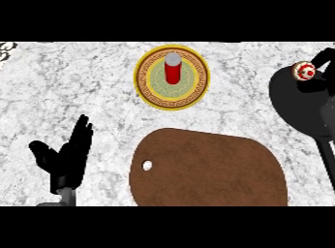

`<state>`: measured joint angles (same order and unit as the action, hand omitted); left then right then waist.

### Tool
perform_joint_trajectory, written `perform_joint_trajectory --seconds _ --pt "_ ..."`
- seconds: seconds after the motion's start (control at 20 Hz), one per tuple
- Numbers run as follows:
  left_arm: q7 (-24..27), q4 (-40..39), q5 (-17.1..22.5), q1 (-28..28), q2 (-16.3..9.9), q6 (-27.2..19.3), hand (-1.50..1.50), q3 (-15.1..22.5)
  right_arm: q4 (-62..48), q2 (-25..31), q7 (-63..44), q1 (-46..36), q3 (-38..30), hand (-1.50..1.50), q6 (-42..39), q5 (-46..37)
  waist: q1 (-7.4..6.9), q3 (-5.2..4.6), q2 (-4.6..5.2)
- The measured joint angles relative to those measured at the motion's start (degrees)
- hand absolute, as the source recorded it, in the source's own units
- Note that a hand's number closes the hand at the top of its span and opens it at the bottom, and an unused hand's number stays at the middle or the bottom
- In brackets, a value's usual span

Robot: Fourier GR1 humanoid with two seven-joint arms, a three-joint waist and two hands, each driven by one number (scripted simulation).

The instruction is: Pick the cupcake from the cutting board and place it in the pan

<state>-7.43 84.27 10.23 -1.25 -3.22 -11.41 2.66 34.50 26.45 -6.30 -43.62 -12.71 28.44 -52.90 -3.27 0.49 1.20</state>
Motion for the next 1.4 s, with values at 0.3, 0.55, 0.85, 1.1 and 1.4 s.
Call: perform_joint_trajectory --seconds 0.3,0.55,0.85,1.1,1.4 --pt "0.35 0.01 -0.36 0.52 0.17 0.13 0.0 0.33 -11.69 3.26 4.53 -2.95 -2.5 -1.5 -3.53 1.3 -1.22 0.1 0.58" --pt "1.21 -0.4 -0.54 0.62 0.5 0.22 0.0 0.38 -15.28 3.34 12.13 -4.31 -6.36 -1.5 -2.05 5.16 -1.29 0.2 0.65" --pt "1.07 0.05 -0.25 -0.13 0.25 0.32 0.0 -0.04 -15.16 3.25 22.7 -6.88 -16.46 -1.5 -7.99 17.43 -0.65 0.3 0.4" --pt "1.29 -0.1 0.13 -0.65 0.04 0.54 0.0 -0.64 -16.89 5.1 29.05 -6.61 -24.35 -1.5 -16.45 26.65 0.26 0.24 0.11" --pt "1.45 -0.27 -0.05 -1.08 0.24 0.03 0.0 -1.0 -19.61 9.76 35.41 -3.41 -29.76 -1.5 -31.94 33.83 1.38 0.15 -0.45"
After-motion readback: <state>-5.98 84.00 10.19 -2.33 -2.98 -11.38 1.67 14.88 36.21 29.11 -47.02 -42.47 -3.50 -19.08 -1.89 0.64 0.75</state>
